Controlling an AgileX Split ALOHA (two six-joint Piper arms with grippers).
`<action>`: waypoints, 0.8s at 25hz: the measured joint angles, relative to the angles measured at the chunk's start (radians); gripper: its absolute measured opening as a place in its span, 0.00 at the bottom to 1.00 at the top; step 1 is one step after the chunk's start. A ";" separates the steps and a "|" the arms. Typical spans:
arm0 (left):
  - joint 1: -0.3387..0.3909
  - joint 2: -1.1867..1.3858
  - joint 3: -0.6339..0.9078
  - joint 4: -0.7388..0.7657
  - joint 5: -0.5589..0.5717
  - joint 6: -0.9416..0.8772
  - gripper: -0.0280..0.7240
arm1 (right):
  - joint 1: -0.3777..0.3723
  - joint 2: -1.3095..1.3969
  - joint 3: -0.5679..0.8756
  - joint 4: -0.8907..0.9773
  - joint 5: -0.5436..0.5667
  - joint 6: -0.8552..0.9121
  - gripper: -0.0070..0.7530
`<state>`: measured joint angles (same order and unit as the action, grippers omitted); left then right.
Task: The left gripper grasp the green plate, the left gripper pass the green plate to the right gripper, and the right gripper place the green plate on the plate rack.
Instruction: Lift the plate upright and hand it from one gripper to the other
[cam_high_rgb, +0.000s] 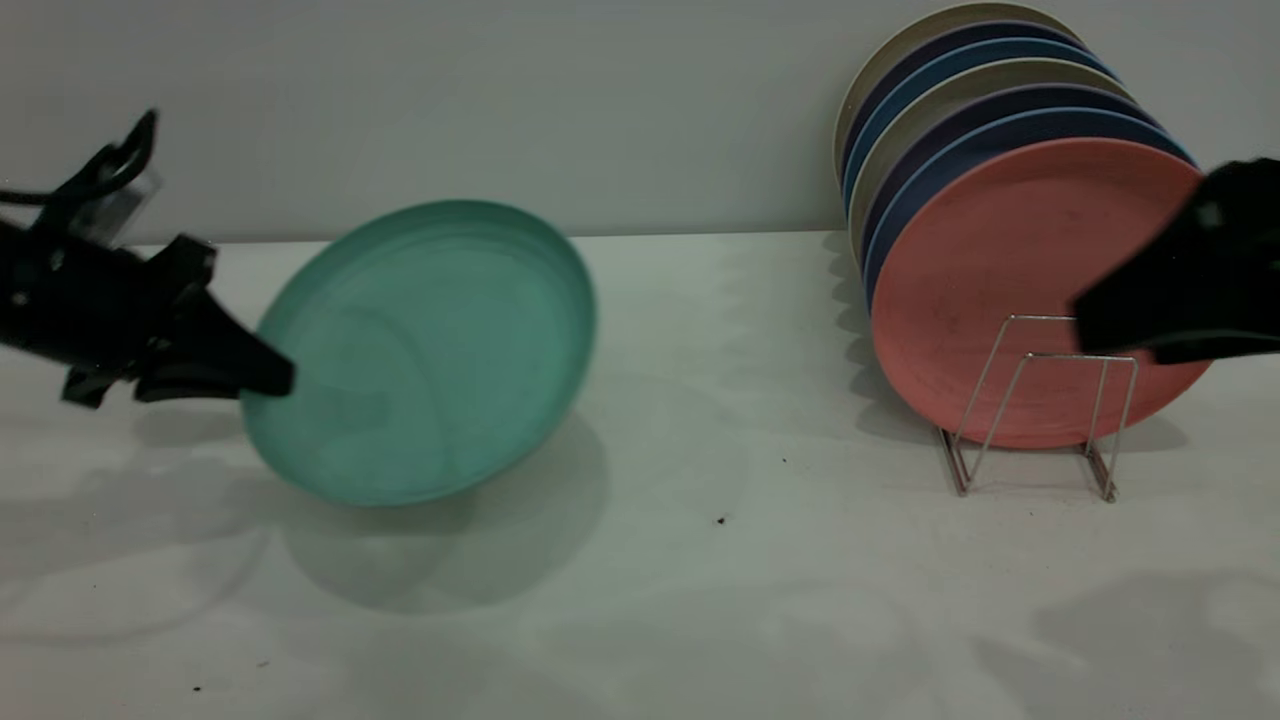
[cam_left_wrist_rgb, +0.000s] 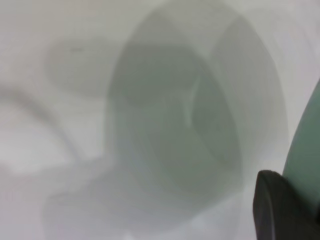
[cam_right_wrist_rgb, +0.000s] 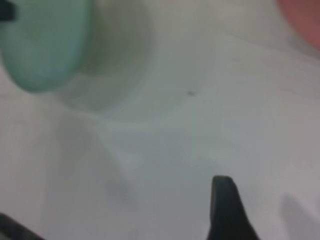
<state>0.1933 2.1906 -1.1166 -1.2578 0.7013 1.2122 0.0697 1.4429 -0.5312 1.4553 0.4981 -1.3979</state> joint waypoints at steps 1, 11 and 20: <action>-0.022 -0.012 0.000 0.007 -0.001 -0.013 0.06 | 0.000 0.030 0.000 0.083 0.033 -0.080 0.62; -0.293 -0.023 0.000 -0.084 -0.015 -0.030 0.06 | 0.001 0.284 -0.062 0.314 0.190 -0.348 0.62; -0.397 -0.023 0.001 -0.133 -0.015 -0.030 0.06 | 0.002 0.356 -0.093 0.317 0.234 -0.369 0.62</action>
<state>-0.2038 2.1678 -1.1157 -1.3904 0.6865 1.1821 0.0715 1.7987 -0.6244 1.7723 0.7323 -1.7669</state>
